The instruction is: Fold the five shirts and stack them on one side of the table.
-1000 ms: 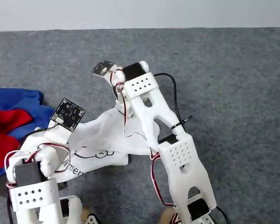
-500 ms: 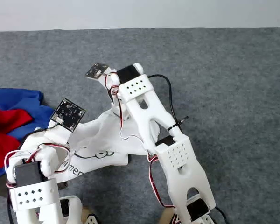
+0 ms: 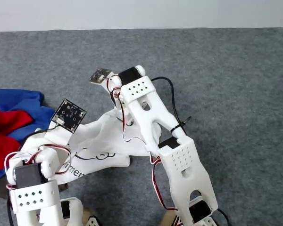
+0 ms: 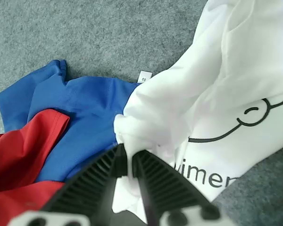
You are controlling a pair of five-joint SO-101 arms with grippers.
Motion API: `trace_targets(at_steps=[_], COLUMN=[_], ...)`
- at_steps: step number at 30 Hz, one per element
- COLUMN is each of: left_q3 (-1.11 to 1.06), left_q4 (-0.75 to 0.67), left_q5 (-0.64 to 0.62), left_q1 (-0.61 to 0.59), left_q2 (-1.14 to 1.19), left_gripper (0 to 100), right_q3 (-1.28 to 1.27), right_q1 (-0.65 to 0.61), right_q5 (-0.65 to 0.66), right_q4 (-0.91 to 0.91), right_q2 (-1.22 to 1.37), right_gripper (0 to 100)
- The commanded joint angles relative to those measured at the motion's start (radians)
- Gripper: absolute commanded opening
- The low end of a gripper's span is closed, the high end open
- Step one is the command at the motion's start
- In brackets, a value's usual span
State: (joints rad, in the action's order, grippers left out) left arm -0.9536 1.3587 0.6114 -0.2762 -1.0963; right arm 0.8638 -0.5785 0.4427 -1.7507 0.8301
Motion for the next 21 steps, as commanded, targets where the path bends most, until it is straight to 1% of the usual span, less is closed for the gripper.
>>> trace_targets(at_steps=[1, 5, 10, 13, 15, 21], left_q3=[0.007, 0.007, 0.007, 0.007, 0.007, 0.007], left_q4=[-0.006, 0.014, 0.026, 0.021, 0.021, 0.020], left_q5=[-0.009, -0.011, -0.011, -0.011, -0.011, -0.011], left_q1=[0.005, 0.006, 0.005, 0.005, 0.005, 0.003], left_q2=[-0.009, -0.011, -0.012, -0.012, -0.012, -0.012], left_gripper=[1, 1, 1, 1, 1, 1], right_q3=[0.009, 0.011, 0.071, 0.087, 0.089, 0.092], right_q1=[0.012, 0.010, 0.010, 0.010, 0.013, 0.028], right_q5=[-0.011, -0.011, -0.005, 0.017, 0.038, 0.048], right_q4=[-0.035, -0.021, -0.021, -0.030, -0.039, -0.042], right_q2=[-0.042, -0.013, -0.012, -0.012, -0.012, -0.059], right_gripper=[10.0, 9.8, 9.1, 0.3, 1.7, 1.0])
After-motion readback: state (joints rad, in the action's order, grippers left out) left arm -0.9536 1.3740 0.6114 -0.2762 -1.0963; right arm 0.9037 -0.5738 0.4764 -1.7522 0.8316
